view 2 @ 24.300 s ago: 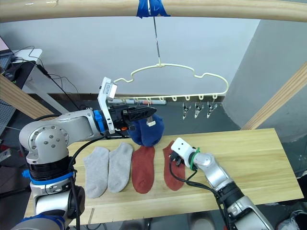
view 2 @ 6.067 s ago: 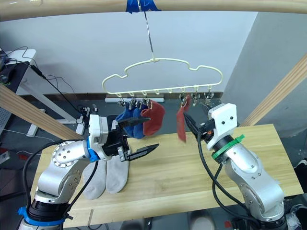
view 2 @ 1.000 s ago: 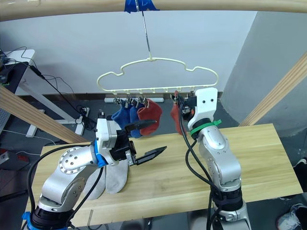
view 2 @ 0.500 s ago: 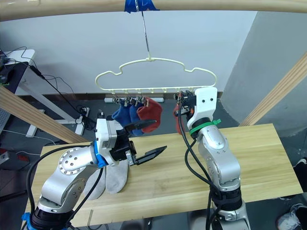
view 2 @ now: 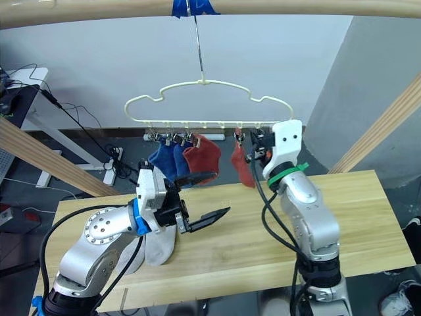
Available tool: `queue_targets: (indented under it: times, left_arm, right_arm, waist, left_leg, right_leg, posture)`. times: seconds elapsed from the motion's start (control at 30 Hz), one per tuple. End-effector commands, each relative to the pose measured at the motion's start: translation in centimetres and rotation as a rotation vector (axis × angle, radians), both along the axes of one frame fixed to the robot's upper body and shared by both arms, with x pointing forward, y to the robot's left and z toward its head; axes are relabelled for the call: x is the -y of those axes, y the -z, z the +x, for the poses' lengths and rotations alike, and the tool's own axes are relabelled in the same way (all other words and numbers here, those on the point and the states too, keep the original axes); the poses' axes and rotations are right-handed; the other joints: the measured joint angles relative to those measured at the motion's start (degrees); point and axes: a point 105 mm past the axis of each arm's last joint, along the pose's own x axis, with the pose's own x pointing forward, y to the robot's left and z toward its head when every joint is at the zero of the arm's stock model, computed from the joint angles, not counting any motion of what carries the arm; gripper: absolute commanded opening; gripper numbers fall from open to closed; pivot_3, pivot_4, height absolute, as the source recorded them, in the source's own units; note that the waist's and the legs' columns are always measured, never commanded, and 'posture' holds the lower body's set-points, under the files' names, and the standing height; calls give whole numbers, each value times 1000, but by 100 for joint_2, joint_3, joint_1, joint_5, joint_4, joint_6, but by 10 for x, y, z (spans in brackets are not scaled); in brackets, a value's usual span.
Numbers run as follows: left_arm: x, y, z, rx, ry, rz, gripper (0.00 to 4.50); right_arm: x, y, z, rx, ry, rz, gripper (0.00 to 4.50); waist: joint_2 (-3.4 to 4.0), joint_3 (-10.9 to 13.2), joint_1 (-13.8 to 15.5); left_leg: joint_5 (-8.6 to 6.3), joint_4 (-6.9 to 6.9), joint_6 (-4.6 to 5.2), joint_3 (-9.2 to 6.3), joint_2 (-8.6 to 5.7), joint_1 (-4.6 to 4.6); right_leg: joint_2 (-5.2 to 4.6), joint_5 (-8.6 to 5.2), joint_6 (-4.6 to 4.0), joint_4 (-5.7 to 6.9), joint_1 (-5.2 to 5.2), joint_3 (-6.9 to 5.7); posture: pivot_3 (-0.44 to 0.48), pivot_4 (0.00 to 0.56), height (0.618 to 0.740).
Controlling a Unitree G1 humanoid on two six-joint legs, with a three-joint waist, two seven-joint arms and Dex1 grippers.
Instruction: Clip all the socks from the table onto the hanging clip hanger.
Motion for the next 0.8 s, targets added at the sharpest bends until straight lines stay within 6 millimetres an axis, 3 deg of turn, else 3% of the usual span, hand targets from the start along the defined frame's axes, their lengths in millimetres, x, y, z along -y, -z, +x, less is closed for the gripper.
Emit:
queue_targets:
  times: [0.03, 0.3, 0.53, 0.8]
  left_arm:
    - [-13, 21, 6, -74, -85, 68, 4500]
    - [-61, 60, 32, -153, -376, 261, 4500]
    - [-107, 86, 51, -183, -635, 412, 4500]
    - [-140, 102, 53, -225, -734, 516, 4500]
  right_arm:
    - [15, -7, -2, -19, -76, -29, 170]
    - [15, -11, -11, -125, -258, -33, 170]
    - [19, -14, -7, -135, -249, -23, 170]
    - [19, -16, -7, -128, -230, -11, 170]
  waist:
    - [2, 1, 0]
    - [1, 5, -1]
    - [0, 6, 9]
    - [1, 7, 10]
  left_leg:
    - [0, 0, 0, 0, 0, 1]
    - [-1, 0, 2, 0, 0, 1]
    - [-1, -1, 2, -2, 0, -1]
    - [-1, -3, 1, -2, 0, -3]
  right_leg:
    - [0, 0, 0, 0, 0, 0]
    - [1, 0, 0, -1, 0, 1]
    - [0, 0, 0, -3, -1, -2]
    - [-2, 0, 0, -5, -3, -3]
  posture:
    - [-148, 326, 740]
    - [-143, 327, 740]
    - [-140, 323, 740]
    - [-145, 318, 740]
